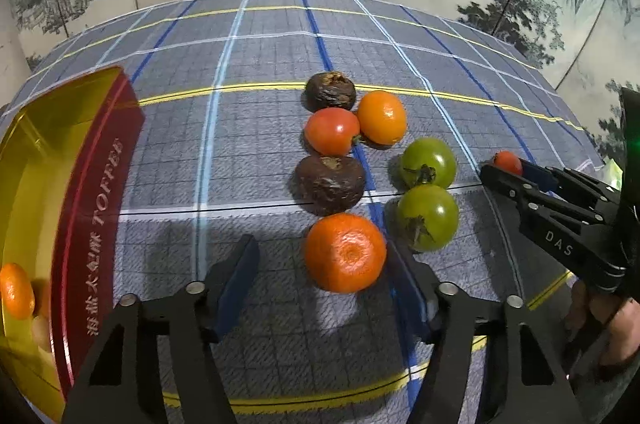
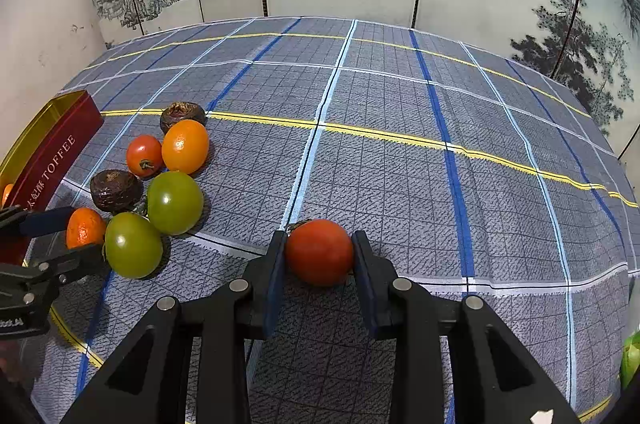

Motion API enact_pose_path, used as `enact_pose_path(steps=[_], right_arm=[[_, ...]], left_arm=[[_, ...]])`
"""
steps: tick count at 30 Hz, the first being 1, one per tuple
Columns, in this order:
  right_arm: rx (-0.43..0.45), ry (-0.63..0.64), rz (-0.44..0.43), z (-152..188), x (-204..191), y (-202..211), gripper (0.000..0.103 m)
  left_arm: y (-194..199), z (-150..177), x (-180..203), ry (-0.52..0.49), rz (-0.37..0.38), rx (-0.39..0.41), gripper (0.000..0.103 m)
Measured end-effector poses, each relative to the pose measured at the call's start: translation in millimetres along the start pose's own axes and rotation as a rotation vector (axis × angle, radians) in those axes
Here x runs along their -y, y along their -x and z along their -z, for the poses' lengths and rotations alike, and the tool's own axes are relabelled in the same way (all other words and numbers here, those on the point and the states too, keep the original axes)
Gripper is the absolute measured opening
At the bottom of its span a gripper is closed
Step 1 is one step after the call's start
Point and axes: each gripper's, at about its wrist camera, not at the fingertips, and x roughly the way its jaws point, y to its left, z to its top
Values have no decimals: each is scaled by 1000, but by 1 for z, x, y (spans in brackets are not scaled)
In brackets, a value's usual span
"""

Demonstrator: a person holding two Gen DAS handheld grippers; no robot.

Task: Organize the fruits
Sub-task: 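Grasp the second mandarin with the left gripper while the right holds the red tomato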

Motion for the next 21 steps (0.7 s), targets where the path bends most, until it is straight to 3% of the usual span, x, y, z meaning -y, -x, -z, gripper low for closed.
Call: enact_pose_path(steps=[3, 7, 21], right_arm=[[0, 0, 0, 0, 0, 0, 30], [0, 0, 0, 0, 0, 0, 30], [1, 1, 1, 0, 0, -1, 30]], left_arm=[[-2, -2, 2, -14, -8, 4, 57], [-1, -1, 4, -29, -4, 5, 40], [11, 8, -7, -19, -36, 2, 38]])
